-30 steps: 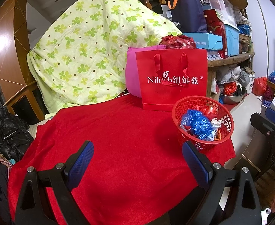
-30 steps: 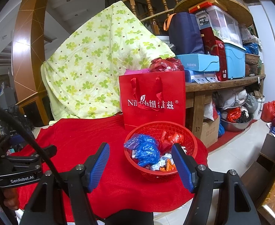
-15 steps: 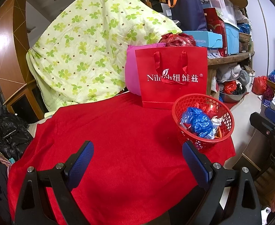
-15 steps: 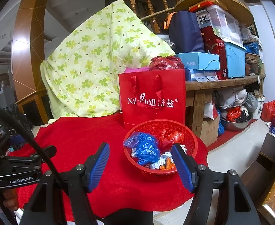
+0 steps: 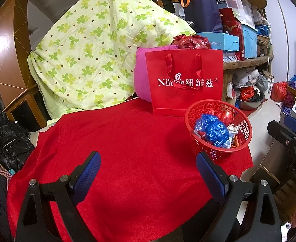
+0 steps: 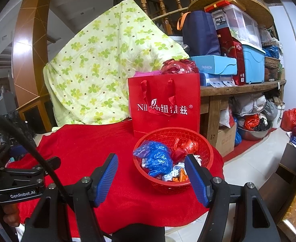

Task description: Collect trash

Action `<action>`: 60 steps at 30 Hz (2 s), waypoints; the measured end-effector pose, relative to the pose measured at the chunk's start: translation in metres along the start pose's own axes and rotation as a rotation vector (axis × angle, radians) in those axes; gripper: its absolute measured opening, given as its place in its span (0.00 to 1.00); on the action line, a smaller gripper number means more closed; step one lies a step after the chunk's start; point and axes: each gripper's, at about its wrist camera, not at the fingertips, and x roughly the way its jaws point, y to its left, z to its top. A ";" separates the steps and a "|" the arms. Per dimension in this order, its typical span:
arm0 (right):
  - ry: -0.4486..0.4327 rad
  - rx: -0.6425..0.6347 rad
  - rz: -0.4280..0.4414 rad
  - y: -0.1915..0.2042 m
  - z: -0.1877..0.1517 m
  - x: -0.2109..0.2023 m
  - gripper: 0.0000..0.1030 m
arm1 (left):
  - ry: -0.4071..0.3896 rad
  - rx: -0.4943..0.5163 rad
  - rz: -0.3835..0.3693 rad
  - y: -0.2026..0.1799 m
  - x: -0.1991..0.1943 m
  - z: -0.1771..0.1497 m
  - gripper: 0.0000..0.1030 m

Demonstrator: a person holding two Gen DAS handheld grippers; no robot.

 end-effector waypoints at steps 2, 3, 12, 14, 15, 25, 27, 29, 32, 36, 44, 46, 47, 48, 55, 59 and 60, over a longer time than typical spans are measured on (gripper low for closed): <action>0.003 -0.004 0.000 0.000 -0.004 0.002 0.70 | 0.003 -0.003 -0.002 0.001 0.002 0.000 0.92; 0.004 -0.006 0.001 0.001 -0.004 0.003 0.70 | 0.004 -0.004 -0.002 0.002 0.002 0.000 0.92; 0.010 -0.011 0.002 0.004 -0.003 0.005 0.70 | 0.008 -0.007 -0.002 0.004 0.004 0.000 0.92; 0.009 -0.011 0.002 0.004 -0.001 0.005 0.70 | 0.008 -0.006 -0.003 0.004 0.004 0.000 0.92; 0.008 -0.011 0.002 0.004 -0.002 0.005 0.70 | 0.008 -0.006 -0.003 0.005 0.003 -0.001 0.92; 0.010 -0.007 0.003 0.003 -0.003 0.006 0.70 | 0.007 -0.001 -0.002 0.005 0.004 -0.002 0.92; 0.011 -0.008 0.004 0.002 -0.002 0.006 0.70 | 0.010 0.000 -0.001 0.003 0.004 -0.002 0.92; 0.011 -0.007 0.004 0.002 -0.001 0.006 0.70 | 0.011 0.002 0.001 0.002 0.003 -0.002 0.92; 0.012 -0.005 0.005 0.002 0.000 0.006 0.70 | 0.012 0.003 0.002 0.002 0.003 -0.002 0.92; 0.011 -0.004 0.004 0.003 -0.001 0.006 0.70 | 0.012 0.006 0.001 0.002 0.003 -0.002 0.92; 0.012 -0.003 0.005 0.002 0.000 0.006 0.70 | 0.012 0.010 0.002 0.002 0.003 0.000 0.92; 0.011 -0.003 0.004 0.002 0.000 0.006 0.70 | 0.010 0.011 0.004 0.002 0.003 0.000 0.92; 0.011 -0.003 0.005 0.002 0.000 0.006 0.70 | 0.009 0.012 0.004 0.002 0.002 0.001 0.92; 0.011 -0.002 0.005 0.002 0.000 0.006 0.70 | 0.008 0.012 0.004 0.002 0.002 0.001 0.92; 0.012 -0.004 0.004 0.002 0.001 0.006 0.70 | 0.008 0.009 0.005 0.003 0.001 0.002 0.92; 0.013 -0.004 0.004 0.004 0.000 0.005 0.70 | 0.010 0.007 0.004 0.003 0.001 0.001 0.92; 0.013 -0.005 0.004 0.004 0.000 0.005 0.70 | 0.011 0.006 0.004 0.004 0.001 0.001 0.92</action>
